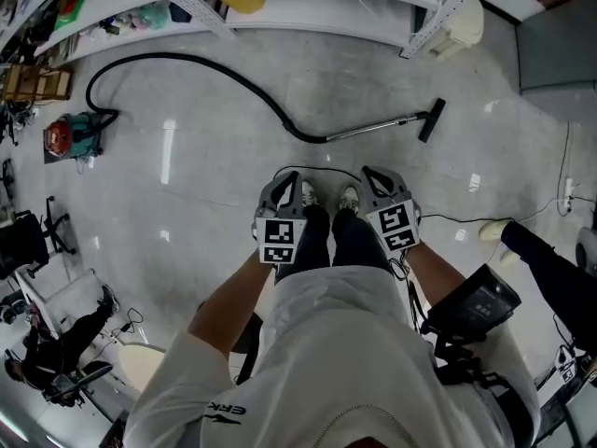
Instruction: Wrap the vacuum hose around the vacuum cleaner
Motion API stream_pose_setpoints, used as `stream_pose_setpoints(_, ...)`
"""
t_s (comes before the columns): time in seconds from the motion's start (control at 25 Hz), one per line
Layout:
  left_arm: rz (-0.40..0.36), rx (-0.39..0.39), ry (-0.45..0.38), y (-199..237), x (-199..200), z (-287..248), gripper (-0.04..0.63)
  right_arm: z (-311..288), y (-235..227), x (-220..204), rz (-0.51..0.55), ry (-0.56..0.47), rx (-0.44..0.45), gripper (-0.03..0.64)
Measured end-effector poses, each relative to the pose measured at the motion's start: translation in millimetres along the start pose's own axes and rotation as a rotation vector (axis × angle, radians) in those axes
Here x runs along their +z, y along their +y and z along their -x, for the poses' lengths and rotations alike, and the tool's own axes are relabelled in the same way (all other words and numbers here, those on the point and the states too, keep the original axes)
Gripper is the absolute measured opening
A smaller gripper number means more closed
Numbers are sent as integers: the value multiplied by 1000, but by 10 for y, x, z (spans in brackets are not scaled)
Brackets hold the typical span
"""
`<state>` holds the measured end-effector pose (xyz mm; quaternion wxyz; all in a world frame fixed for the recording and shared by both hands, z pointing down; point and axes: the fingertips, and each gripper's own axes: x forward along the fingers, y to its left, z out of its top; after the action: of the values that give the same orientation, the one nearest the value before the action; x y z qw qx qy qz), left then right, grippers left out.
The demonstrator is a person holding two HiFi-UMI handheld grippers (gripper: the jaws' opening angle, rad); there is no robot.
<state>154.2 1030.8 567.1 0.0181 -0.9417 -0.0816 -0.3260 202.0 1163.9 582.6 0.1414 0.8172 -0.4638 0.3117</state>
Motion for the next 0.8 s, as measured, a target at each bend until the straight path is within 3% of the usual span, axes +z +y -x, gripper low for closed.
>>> stream_pose_setpoints(0.28,-131,-43,101,240,-784,-940,3,-918,-118,-675,99,103,68,3)
stream_pose_setpoints(0.8,-413,-60,202,1251,-2619,-2714,5,-3010,-253,-2178,284,203,188,3)
